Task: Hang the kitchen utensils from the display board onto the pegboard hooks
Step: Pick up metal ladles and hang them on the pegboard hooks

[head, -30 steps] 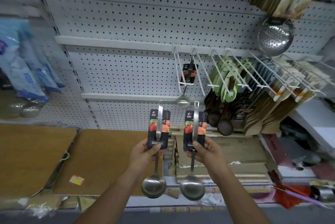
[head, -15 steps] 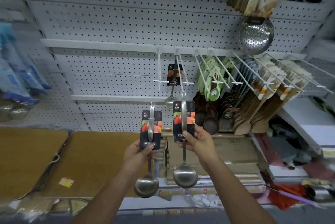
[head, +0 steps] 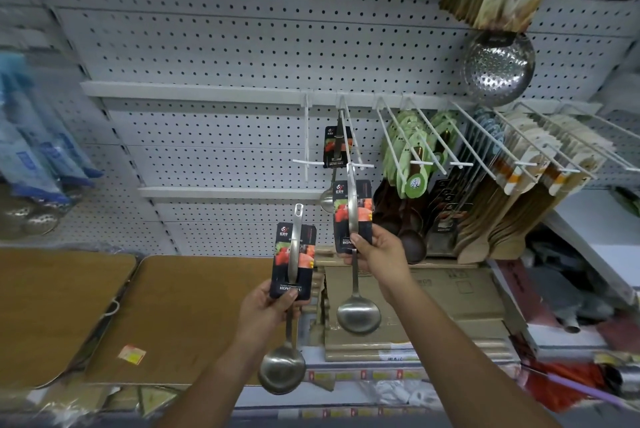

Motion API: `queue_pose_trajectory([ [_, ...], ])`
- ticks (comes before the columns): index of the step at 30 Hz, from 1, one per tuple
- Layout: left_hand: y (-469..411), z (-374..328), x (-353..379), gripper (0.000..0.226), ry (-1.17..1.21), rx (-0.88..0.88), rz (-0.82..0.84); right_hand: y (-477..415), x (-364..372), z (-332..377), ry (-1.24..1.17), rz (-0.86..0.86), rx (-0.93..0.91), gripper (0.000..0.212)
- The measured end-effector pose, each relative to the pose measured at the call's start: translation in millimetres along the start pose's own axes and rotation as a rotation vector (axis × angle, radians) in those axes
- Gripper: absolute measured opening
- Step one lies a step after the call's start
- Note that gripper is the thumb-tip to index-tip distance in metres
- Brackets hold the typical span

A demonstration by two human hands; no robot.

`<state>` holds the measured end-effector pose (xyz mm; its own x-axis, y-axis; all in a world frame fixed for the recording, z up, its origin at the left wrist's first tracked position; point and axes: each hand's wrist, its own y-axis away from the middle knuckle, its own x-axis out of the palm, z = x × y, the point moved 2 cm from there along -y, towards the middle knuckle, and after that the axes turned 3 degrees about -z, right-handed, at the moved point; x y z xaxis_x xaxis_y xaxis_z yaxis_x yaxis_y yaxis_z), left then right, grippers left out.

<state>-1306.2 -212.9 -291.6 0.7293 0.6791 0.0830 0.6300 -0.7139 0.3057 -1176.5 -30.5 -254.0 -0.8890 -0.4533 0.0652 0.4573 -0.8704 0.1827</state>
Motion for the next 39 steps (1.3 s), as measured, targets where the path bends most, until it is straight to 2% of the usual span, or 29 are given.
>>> queue_pose_trajectory([
  [9,-10.9,14.4,-9.5,0.023,0.001,-0.011,-0.011,-85.7,27.3,36.1,0.054,-0.072,0.032,0.022],
  [13,-14.7,21.8,-15.2,0.022,0.037,-0.013,-0.057,-114.5,37.5,54.0,-0.07,-0.091,0.108,0.011],
  [18,-19.1,28.3,-27.3,0.025,0.006,-0.028,-0.054,-141.0,36.0,61.6,0.025,-0.082,0.011,0.024],
  [31,-23.4,27.9,-22.7,0.025,-0.028,-0.032,-0.051,-155.6,24.1,65.0,0.307,-0.023,0.034,0.033],
  [33,-23.1,24.4,-15.8,0.023,-0.044,-0.021,-0.031,-150.4,18.7,59.7,0.273,-0.091,0.053,0.021],
  [35,-21.5,19.8,-9.0,0.022,-0.064,-0.008,-0.009,-144.0,17.1,49.3,0.179,-0.117,0.05,0.019],
  [37,-19.3,14.0,-0.7,0.021,-0.066,0.005,0.007,-121.3,16.6,39.2,0.125,-0.057,0.055,0.017],
  [39,-18.5,11.1,6.9,0.022,-0.054,0.008,0.015,-76.4,17.2,31.6,0.08,0.095,0.066,0.02],
])
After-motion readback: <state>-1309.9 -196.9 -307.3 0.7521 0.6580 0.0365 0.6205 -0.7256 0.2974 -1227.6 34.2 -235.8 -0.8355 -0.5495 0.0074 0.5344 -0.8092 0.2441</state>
